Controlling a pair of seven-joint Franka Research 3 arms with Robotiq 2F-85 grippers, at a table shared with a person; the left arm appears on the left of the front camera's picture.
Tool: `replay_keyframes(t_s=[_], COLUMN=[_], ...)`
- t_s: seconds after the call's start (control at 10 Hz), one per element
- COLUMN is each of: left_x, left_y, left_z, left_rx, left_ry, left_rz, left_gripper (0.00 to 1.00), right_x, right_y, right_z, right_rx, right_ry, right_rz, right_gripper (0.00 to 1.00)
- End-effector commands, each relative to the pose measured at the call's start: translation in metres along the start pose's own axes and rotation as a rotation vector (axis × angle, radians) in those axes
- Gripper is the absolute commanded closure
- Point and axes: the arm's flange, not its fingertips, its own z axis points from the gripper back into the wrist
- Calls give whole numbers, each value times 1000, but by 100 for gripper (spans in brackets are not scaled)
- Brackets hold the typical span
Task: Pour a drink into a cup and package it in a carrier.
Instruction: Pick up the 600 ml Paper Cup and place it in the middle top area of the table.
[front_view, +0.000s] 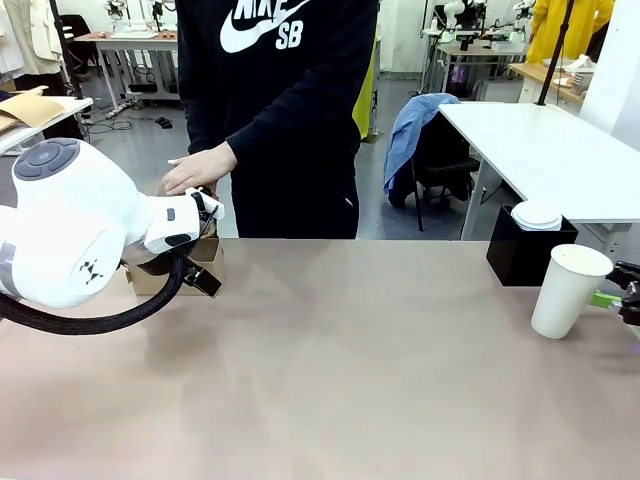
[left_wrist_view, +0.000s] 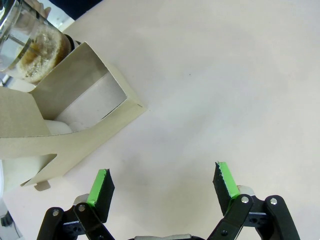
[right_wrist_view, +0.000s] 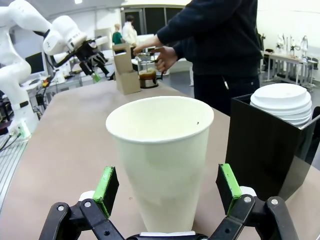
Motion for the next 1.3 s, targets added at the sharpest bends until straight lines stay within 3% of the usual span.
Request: replay_keyframes(t_s=[0.0,0.9,1.0,1.1,1.2], left_x=[0,0,0,0,0], left_y=[1,1,1,1,1], left_z=[0,0,0,0,0], left_rx=[-1,-1,-1,-1,-1], left_ry=[0,0,0,0,0], left_rz=[1,1,1,1,1], left_gripper=[0,0,0,0,0], right_x=[6,-7,-8,-8,-10], right_y=[5,-1,-3,-6,2], right_z=[-16,-63,-60,-49,-60], right_rx=[-40,76,100,215,97], right_ry=[2,7,-3,37,21], right_rz=[41,-17,-40,-110,-16], right_gripper=[0,0,20,20,20])
